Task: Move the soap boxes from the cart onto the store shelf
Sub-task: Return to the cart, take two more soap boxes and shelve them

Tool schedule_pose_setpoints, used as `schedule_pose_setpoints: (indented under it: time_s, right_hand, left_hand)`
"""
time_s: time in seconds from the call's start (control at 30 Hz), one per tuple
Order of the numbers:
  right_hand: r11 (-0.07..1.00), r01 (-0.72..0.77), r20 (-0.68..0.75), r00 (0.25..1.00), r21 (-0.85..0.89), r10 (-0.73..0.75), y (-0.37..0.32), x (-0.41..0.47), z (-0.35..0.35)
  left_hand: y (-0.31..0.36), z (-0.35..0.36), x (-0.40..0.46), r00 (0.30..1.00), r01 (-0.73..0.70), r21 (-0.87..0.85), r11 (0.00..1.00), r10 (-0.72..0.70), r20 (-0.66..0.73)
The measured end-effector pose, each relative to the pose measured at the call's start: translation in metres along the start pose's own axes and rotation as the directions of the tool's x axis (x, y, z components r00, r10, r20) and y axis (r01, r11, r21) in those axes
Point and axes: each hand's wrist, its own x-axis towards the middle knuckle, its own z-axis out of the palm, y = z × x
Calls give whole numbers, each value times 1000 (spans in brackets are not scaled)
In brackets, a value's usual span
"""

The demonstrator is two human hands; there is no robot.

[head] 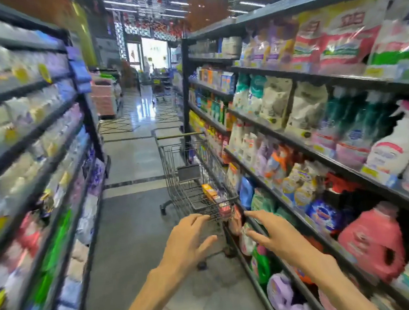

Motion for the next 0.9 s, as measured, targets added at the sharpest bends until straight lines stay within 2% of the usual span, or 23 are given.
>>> schedule_pose_setpoints:
  time_s: [0.13,0.23,0.43,0.7,0.9]
  right_hand:
    - [991,130,58,990,31,-132,-28,103,33]
    - [975,210,35,976,67,-213,-39,179,54]
    - [936,347,76,933,59,-351,-57,343,75]
    - [917,394,117,909,70,-399,-81,522,105]
    - [945,323,85,942,51,-326,-77,636,136]
  left_hand:
    - [-77,-20,29,994,111,55,992,-110,-22]
    - [-127,-31,60,984,175,104,979,-171,-50]
    - [-224,-56,146,956,291,151,945,-279,-91]
    - [-359,-67,254,935,342,139,929,-322,-152]
    - [-456,-72,359,964,258,113,959,-249,-90]
